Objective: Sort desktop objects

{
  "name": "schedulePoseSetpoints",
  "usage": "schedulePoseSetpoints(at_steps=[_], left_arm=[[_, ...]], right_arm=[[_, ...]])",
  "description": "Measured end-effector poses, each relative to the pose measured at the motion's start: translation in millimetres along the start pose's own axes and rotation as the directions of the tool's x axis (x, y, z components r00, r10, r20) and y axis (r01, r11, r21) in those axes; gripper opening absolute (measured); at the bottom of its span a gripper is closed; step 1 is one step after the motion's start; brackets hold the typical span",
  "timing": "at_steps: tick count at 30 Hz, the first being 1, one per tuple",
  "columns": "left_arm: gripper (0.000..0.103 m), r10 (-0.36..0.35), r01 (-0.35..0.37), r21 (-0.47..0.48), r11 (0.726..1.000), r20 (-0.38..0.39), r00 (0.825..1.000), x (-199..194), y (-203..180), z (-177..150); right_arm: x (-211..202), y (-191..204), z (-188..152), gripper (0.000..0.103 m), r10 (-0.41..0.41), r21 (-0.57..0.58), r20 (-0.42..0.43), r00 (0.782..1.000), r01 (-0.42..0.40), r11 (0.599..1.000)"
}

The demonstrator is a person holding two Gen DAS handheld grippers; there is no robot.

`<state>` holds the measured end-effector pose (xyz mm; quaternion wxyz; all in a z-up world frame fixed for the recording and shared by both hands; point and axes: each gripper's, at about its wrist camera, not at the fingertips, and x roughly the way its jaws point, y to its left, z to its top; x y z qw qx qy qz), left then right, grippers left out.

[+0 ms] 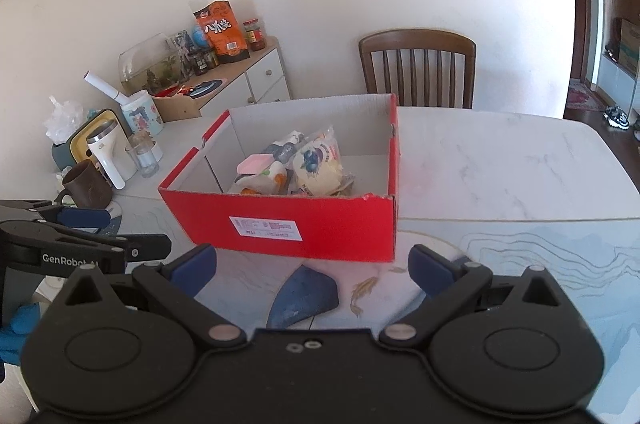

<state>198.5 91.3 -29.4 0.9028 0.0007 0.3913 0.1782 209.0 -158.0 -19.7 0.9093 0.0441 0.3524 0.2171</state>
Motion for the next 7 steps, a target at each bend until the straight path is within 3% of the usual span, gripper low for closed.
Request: schedulePoseSetpoints(at_steps=[7], left_arm=[[0.101, 0.0, 0.0, 0.002, 1.0, 0.002, 1.0, -2.0, -1.9, -0.9]], right_arm=[[-1.6, -1.1, -6.2, 0.102, -0.001, 0.024, -0.012, 1.0, 0.001, 1.0]])
